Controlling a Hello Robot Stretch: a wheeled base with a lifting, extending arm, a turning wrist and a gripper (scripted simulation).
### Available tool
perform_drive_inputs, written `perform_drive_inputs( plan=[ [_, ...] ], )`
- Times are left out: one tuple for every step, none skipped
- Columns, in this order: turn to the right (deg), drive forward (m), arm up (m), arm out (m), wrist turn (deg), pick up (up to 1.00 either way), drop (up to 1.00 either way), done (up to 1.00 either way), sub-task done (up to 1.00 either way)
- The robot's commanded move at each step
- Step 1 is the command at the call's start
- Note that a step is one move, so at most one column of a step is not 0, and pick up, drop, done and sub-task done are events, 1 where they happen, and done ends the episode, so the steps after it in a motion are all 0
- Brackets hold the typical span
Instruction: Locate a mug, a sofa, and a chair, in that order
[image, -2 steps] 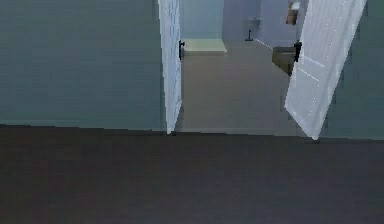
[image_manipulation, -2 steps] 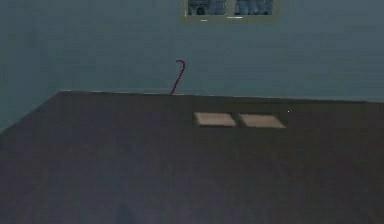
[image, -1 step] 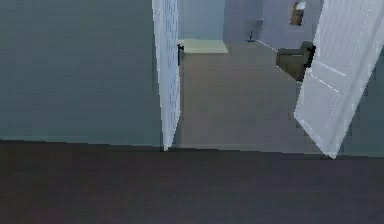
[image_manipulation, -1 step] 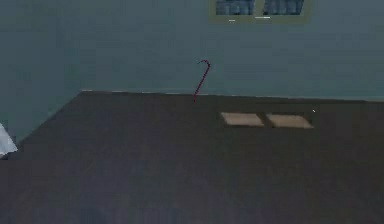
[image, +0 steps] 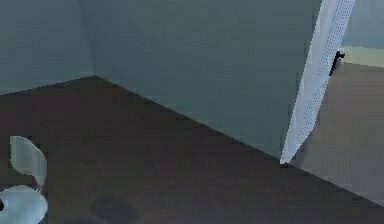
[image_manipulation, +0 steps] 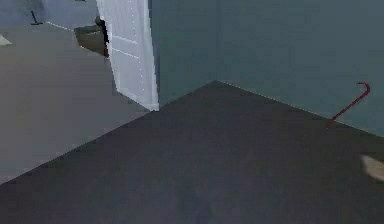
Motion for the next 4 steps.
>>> perform_drive_inputs(
  plan=[
    [0.0,0.95,0.0,0.0,0.0,0.0,0.0,0.0,0.0],
    [-45.0,0.0,0.0,0.0,0.0,0.0,0.0,0.0,0.0],
    [0.0,1.0,0.0,0.0,0.0,0.0,0.0,0.0,0.0],
    [-45.0,0.0,0.0,0.0,0.0,0.0,0.0,0.0,0.0]
  ],
)
